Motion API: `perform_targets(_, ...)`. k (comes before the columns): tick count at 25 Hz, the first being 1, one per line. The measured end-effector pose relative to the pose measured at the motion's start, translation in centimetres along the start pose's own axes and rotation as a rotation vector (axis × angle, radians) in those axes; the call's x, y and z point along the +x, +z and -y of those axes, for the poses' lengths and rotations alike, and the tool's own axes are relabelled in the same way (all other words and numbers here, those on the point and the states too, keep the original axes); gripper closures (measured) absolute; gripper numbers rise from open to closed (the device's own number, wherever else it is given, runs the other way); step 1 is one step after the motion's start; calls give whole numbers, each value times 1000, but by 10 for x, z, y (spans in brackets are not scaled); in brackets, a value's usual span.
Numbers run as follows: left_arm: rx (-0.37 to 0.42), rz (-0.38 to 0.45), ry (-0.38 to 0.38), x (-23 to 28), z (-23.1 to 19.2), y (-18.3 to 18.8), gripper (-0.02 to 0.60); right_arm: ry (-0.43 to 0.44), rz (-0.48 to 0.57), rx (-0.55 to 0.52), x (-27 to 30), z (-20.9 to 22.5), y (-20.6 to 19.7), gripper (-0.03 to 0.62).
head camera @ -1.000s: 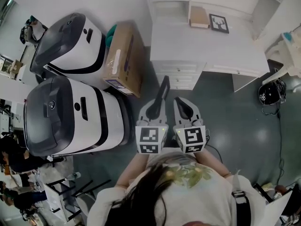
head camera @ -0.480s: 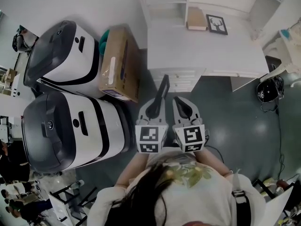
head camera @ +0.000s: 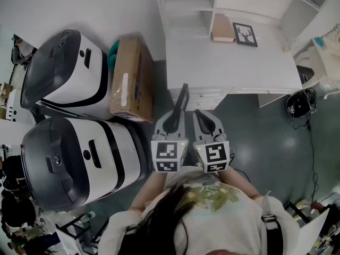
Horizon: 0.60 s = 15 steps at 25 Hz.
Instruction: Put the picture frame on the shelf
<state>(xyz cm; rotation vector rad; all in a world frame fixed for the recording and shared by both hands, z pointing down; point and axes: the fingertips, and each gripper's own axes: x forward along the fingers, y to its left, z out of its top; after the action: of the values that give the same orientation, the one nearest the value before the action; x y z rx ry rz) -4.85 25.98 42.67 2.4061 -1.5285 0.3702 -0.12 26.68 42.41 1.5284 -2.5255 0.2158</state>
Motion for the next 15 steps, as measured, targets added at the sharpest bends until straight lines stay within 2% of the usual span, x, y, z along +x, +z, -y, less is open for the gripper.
perform_targets(15,-7,12,-38,39,-73,19,546,-33,-15,-34,78,-15,14,559)
